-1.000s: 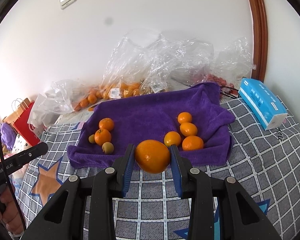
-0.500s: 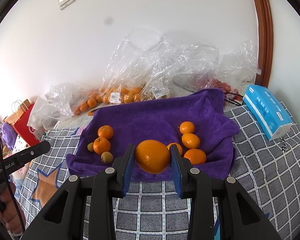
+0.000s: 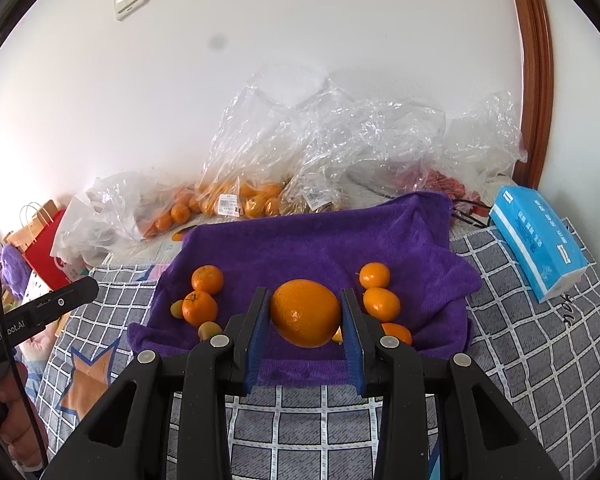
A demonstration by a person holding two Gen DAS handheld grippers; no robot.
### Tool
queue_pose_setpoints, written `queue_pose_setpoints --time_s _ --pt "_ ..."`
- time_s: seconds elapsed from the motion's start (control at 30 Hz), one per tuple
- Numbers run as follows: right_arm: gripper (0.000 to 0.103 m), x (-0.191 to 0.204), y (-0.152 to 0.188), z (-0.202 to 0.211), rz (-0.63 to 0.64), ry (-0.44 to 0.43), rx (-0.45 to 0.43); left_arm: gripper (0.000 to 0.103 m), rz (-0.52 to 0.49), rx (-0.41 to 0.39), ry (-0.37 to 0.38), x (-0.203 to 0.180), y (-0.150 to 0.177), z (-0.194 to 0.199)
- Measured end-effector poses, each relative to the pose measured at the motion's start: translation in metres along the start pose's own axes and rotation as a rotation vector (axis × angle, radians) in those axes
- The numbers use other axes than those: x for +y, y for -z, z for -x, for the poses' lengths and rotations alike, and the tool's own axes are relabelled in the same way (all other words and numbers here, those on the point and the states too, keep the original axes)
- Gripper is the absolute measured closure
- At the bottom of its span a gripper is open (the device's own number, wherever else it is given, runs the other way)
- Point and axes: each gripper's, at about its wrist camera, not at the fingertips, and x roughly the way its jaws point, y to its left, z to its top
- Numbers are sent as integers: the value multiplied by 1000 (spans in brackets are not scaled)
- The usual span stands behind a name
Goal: Organize fruits
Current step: 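Lower the red fruit beside the large tangerine while right tool lowers its orange among oranges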
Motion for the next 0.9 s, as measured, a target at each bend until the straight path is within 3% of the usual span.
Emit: queue_pose_setpoints --time_s 0.57,0.9 --pt "68 2 -19 -26 6 6 10 79 -15 4 -18 7 -23 -25" --pt "68 -10 -24 -59 -17 24 45 79 26 40 -31 33 -35 -57"
